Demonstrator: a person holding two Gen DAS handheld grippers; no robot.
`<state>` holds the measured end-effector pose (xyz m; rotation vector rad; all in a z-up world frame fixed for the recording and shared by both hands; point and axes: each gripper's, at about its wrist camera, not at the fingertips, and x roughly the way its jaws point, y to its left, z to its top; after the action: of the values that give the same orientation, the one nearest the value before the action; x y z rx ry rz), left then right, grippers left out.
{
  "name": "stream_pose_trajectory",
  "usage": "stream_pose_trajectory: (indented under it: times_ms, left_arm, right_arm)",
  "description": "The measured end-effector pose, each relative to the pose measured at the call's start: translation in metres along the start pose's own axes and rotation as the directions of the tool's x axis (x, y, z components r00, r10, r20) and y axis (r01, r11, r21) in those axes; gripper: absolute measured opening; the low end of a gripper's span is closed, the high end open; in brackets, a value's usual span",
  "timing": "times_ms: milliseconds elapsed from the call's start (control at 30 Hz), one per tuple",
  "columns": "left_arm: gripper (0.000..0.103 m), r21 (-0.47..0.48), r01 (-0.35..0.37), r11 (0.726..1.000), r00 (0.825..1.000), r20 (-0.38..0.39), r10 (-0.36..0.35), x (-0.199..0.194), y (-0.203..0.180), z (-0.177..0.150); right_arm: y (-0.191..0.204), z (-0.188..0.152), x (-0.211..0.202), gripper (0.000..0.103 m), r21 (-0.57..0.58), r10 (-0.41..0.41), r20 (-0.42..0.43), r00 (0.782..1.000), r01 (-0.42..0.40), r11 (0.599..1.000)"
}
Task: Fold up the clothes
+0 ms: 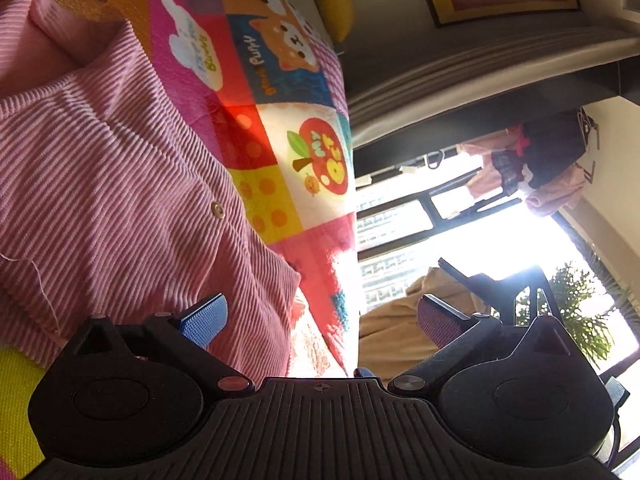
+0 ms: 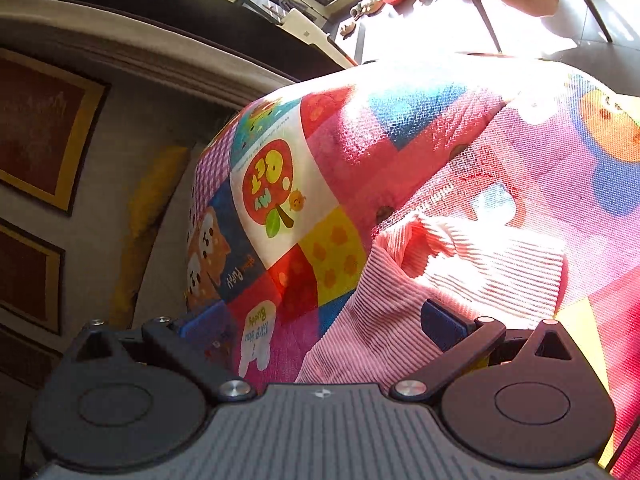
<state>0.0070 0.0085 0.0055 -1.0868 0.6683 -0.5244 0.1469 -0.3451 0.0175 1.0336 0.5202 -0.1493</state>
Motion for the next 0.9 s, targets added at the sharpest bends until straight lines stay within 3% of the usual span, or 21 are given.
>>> stream_pose_trajectory:
  times_ms: [67, 133, 233, 267, 367, 433, 500, 567, 633, 700, 833, 900]
  left_arm:
    - [0.103, -0.02, 0.001, 1.0, 1.0, -0.03, -0.001, -0.006, -0.002, -0.002]
    - [0.103, -0.021, -0.025, 0.999, 0.998, -0.054, 0.024, -0.014, -0.005, -0.005]
    - [0.103, 0.002, -0.065, 0.998, 0.988, -0.14, 0.065, -0.021, -0.012, -0.018]
    - [0.103, 0.043, -0.081, 0.996, 0.981, -0.174, 0.087, -0.023, -0.016, -0.028]
    - [0.103, 0.161, -0.126, 0.979, 0.954, -0.251, 0.164, -0.022, -0.016, -0.042]
    - [0.103, 0.244, -0.161, 0.956, 0.936, -0.271, 0.226, -0.022, -0.015, -0.045]
    - [0.103, 0.365, -0.196, 0.91, 0.94, -0.193, 0.28, -0.031, -0.017, -0.035]
    - [0.103, 0.49, -0.249, 0.835, 0.947, -0.059, 0.316, -0.043, -0.023, -0.019]
    - [0.103, 0.553, -0.304, 0.776, 0.943, 0.056, 0.329, -0.05, -0.027, 0.004]
    - [0.103, 0.57, -0.338, 0.749, 0.929, 0.074, 0.362, -0.046, -0.025, 0.032]
    - [0.103, 0.623, -0.413, 0.665, 0.867, 0.044, 0.497, -0.019, -0.011, 0.069]
    - [0.103, 0.655, -0.432, 0.62, 0.845, 0.055, 0.532, -0.006, -0.004, 0.078]
  right_arm:
    - [0.004, 0.009, -0.007, 0.103, -0.106, -0.024, 0.11, 0.994, 0.036, 0.994]
    - [0.011, 0.013, -0.012, 0.103, -0.261, -0.039, 0.241, 0.97, 0.104, 0.96]
    - [0.016, 0.005, -0.013, 0.103, -0.491, -0.015, 0.464, 0.886, 0.271, 0.828]
    - [0.012, 0.001, -0.012, 0.103, -0.526, 0.019, 0.475, 0.88, 0.267, 0.807]
    - [-0.008, -0.01, -0.011, 0.103, -0.579, 0.149, 0.408, 0.901, 0.13, 0.805]
    - [-0.007, -0.017, -0.002, 0.103, -0.636, 0.162, 0.327, 0.931, 0.09, 0.767]
    - [-0.003, -0.025, 0.008, 0.103, -0.697, 0.159, 0.243, 0.957, 0.058, 0.715]
    - [0.003, -0.033, 0.022, 0.103, -0.742, 0.149, 0.141, 0.979, 0.004, 0.67]
    - [0.008, -0.04, 0.044, 0.103, -0.764, 0.095, 0.021, 0.995, -0.045, 0.644]
    - [0.008, -0.047, 0.066, 0.103, -0.772, 0.037, -0.064, 0.997, -0.073, 0.632]
    - [-0.001, -0.068, 0.106, 0.103, -0.802, -0.125, -0.137, 0.983, -0.036, 0.596]
    - [-0.007, -0.072, 0.111, 0.103, -0.805, -0.141, -0.142, 0.98, -0.031, 0.592]
